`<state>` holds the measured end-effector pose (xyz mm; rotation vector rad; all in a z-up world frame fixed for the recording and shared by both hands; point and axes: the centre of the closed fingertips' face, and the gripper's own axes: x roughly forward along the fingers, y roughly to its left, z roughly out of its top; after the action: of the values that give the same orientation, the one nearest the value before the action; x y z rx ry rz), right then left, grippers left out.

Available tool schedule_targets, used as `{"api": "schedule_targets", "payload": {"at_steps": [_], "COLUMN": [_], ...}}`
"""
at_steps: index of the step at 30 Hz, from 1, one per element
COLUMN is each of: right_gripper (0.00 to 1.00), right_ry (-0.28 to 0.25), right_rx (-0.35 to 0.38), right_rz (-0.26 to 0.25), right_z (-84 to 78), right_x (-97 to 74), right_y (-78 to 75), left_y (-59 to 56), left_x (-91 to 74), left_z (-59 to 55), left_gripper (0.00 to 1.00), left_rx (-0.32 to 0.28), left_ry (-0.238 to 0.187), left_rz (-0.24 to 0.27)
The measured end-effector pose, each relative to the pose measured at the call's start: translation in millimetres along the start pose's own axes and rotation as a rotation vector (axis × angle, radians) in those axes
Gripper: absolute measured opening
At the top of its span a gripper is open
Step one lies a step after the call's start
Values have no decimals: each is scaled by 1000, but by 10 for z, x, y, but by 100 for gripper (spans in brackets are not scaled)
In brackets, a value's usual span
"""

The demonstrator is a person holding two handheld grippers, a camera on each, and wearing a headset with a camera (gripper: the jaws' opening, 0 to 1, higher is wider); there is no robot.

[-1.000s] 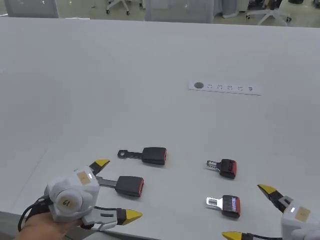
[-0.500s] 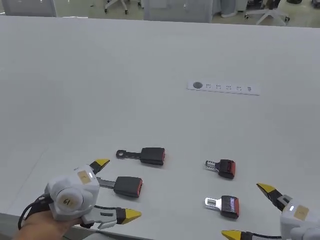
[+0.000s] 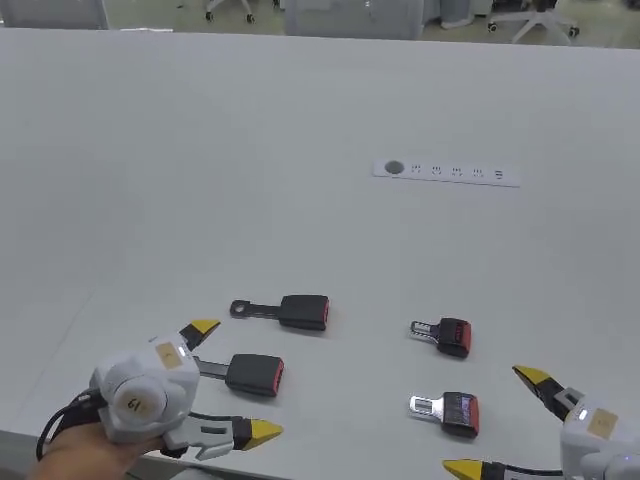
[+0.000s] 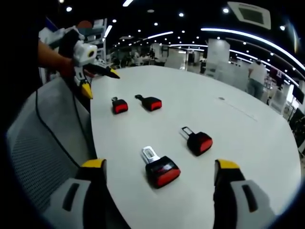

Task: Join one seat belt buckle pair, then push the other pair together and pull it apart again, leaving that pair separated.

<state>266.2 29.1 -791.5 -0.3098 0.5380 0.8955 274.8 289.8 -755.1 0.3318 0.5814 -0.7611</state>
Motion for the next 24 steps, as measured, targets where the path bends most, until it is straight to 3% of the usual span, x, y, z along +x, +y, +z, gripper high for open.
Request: {"api": "schedule_targets", "payload": {"at_steps": [15, 24], "right_gripper": [94, 91], "right_ry": [32, 68], "right_rx": [2, 1], "right_rz": [27, 71], "right_z": [-57, -119], "right_x": [77, 168], "right_y": [-22, -17], "left_y": [42, 97], "left_x": [79, 169], "left_z": [-70, -202], "left_gripper": [97, 93], "left_rx": [3, 45], "left_ry": [19, 63], "left_rz": [-19, -39]}}
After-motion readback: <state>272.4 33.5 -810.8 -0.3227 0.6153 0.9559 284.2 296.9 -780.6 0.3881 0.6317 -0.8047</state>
